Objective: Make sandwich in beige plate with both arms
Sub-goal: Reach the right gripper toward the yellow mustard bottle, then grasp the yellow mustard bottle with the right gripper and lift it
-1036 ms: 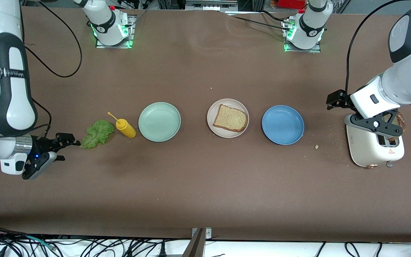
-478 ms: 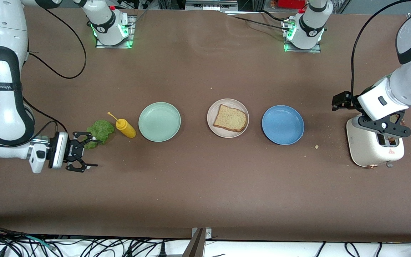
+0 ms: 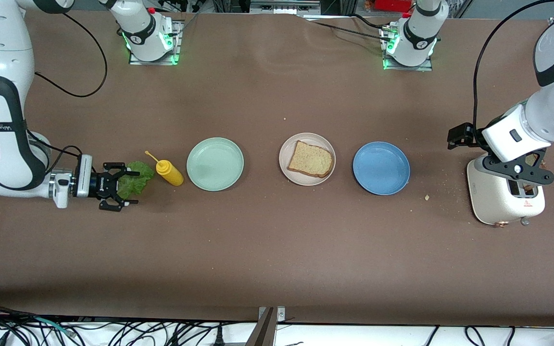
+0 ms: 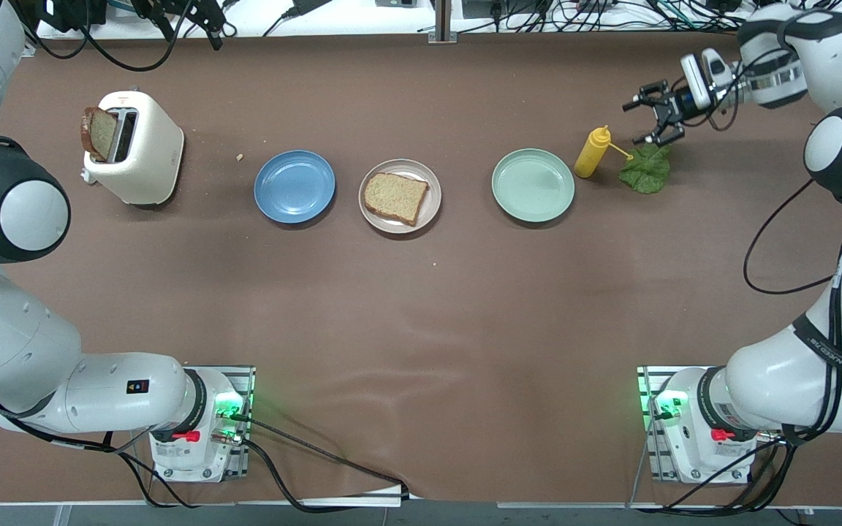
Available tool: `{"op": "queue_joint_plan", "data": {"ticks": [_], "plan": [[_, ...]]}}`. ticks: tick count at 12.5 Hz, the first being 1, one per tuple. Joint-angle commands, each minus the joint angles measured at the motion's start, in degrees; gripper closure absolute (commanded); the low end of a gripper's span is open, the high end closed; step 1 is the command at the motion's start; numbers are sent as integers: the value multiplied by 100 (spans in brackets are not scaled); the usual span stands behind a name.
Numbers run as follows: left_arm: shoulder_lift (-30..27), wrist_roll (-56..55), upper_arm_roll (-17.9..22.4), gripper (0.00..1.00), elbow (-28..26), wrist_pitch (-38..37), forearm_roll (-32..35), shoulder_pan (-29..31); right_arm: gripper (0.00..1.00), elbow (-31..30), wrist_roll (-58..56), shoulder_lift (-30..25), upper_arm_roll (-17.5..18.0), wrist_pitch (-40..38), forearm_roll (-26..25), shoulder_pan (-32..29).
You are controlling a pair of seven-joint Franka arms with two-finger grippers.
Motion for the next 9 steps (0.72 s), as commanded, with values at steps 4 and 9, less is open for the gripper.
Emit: {"op": "queue_joint_plan", "data": {"ticks": [4,9], "plan": [[-68,-66,-23,0,-1,-9,157,-2,0,-781,-1334,269,89,-95,768,-70],[-77,-66,-14,0,-9,-9,157,-2,0,-729,-1275,569,115,-25,1402,237]]}}
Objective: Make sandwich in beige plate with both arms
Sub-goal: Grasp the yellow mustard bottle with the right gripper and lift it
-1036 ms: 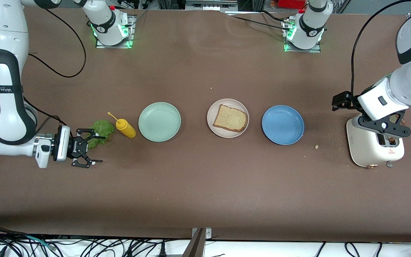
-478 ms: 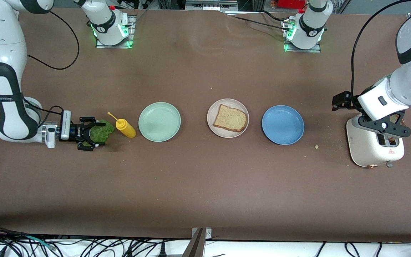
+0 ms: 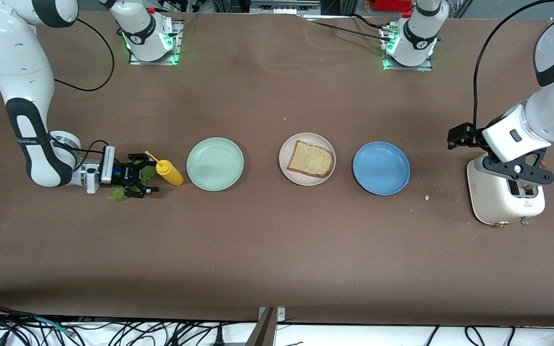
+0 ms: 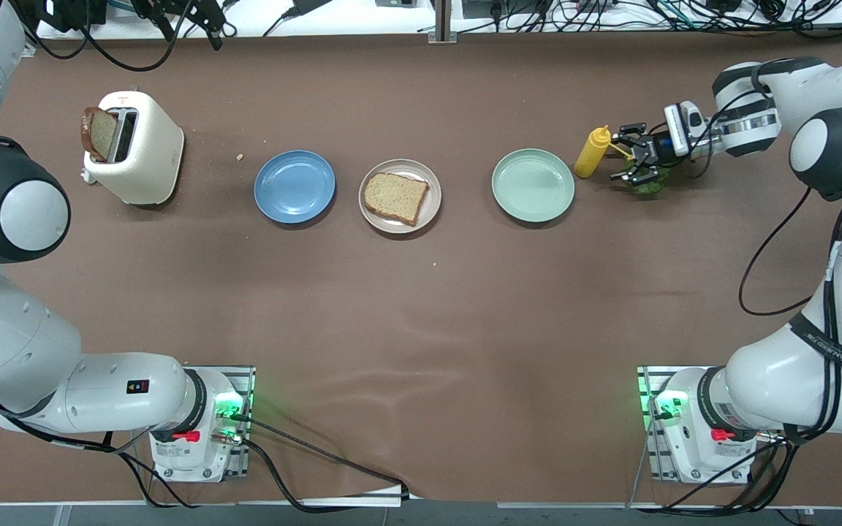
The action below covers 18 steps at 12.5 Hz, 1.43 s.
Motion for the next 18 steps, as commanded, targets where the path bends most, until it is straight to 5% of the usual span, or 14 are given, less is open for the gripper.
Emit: {"op": "queue_joint_plan", "data": {"ticks": [1,5,6,8,9,12,15,18], "plan": [[-68,-63,-14,0,-9,-9,157,6,0,-21,-188,84,9,53,429,183],[-68,-63,-14,0,-9,-9,148,6,0,5,-171,75,70,168,746,324],[-77,-63,-14,0,-9,-9,157,6,12,22,-162,75,70,176,842,333],[-68,-55,-14,0,-9,-9,157,6,79,40,-171,66,122,334,878,350],[-68,-63,-14,0,-9,-9,148,6,100,40,-258,66,193,439,913,350],[-77,-63,-14,0,-9,-9,148,6,100,23,-129,-178,237,825,766,359],[-77,-63,-14,0,-9,-9,157,6,100,-258,1818,-1090,237,1546,-961,456],[-77,-55,-14,0,-9,-9,157,6,100,-521,3120,-2049,237,1714,-1738,771]]}}
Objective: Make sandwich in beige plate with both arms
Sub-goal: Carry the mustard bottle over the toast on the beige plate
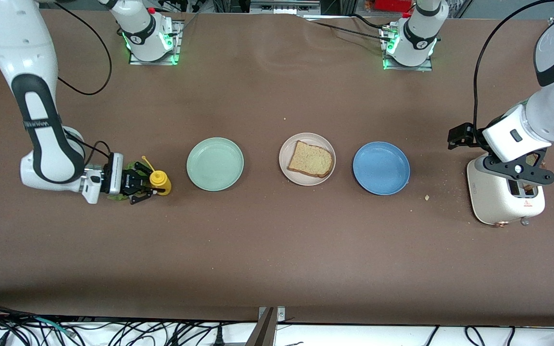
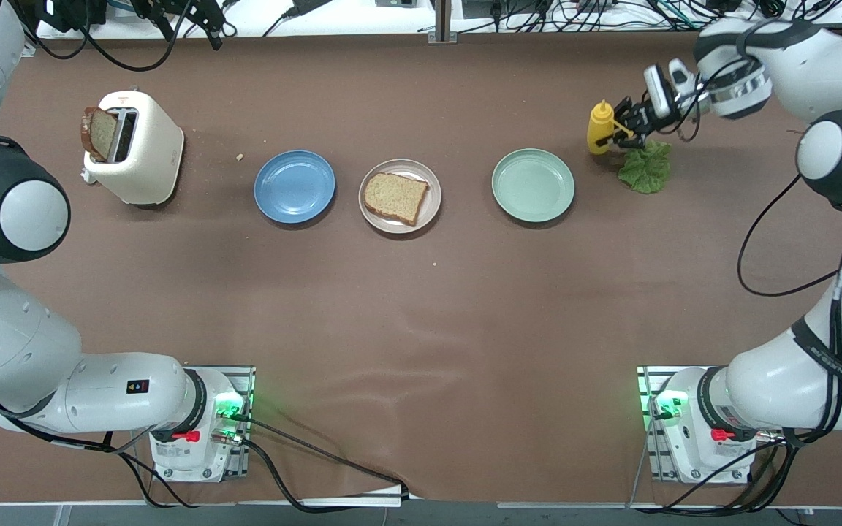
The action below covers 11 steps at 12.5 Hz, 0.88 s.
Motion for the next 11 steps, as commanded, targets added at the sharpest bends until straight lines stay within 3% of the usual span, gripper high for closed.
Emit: {"op": "queue_joint_plan", "data": {"ticks": [1,5,9,11], "plan": [[-75,-59,-20,0,-9,-9,157,6,100,-657,1290,-1175,4,326,-728,358],[-75,-59,-20,0,-9,-9,157,6,100,-694,3909,-2118,-101,283,-2441,1165],[-75,-51,-20,0,-9,-9,148,6,100,-501,6492,-2243,-181,283,-3777,2281],[-75,-51,-20,0,-9,-9,148,6,100,-325,8030,-2164,-600,143,-4376,3255]]}}
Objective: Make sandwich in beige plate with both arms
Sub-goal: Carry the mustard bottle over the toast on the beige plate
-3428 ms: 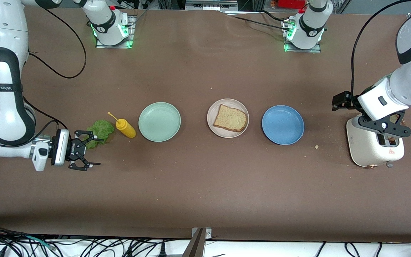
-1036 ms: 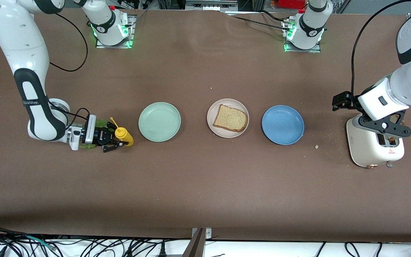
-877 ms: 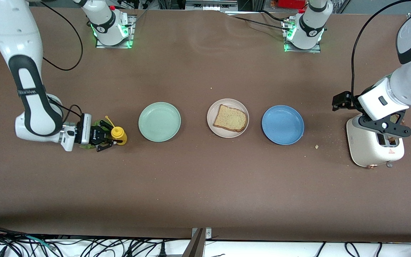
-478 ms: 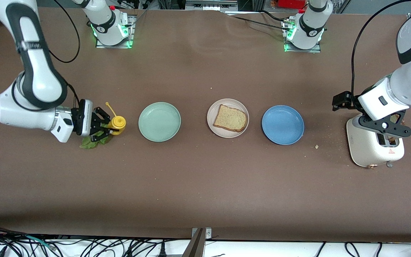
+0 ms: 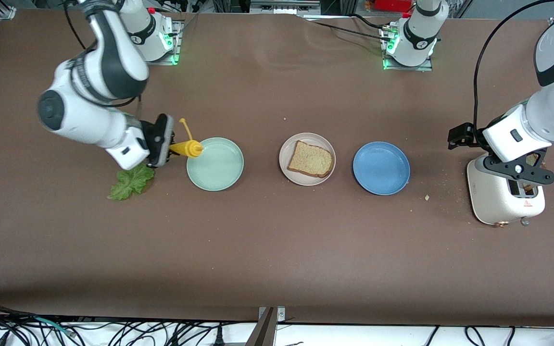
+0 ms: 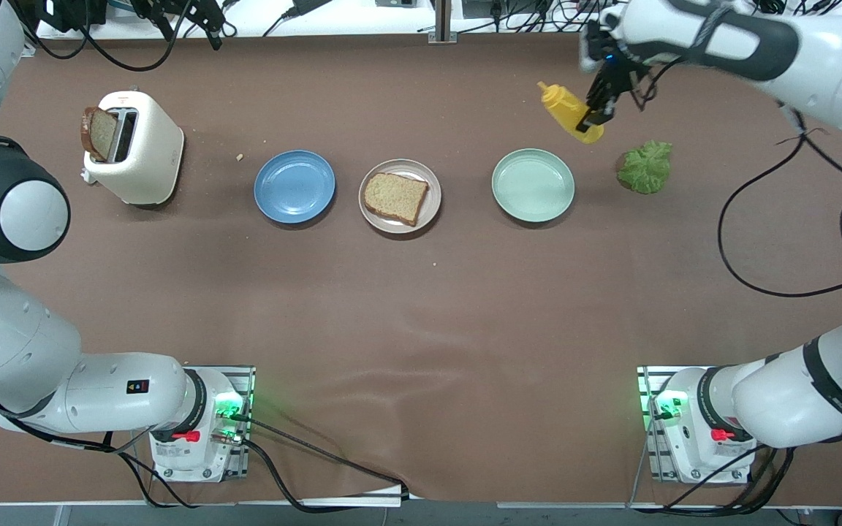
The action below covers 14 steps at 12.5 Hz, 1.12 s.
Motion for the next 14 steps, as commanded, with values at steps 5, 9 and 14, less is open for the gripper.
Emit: {"op": "queue_joint_plan", "data": {"ticks": [5,9,14], "plan": [[-73,-50,-20,0,-9,-18,148,5,100,869,3103,665,-811,-535,-1490,2491],[-73,-50,-20,0,-9,-18,148,5,100,2967,4149,2385,-1152,-2107,-2512,3748],[-73,-59,-20,0,-9,-18,148,5,100,3833,4512,3776,-1954,-2445,-2521,4699]]}}
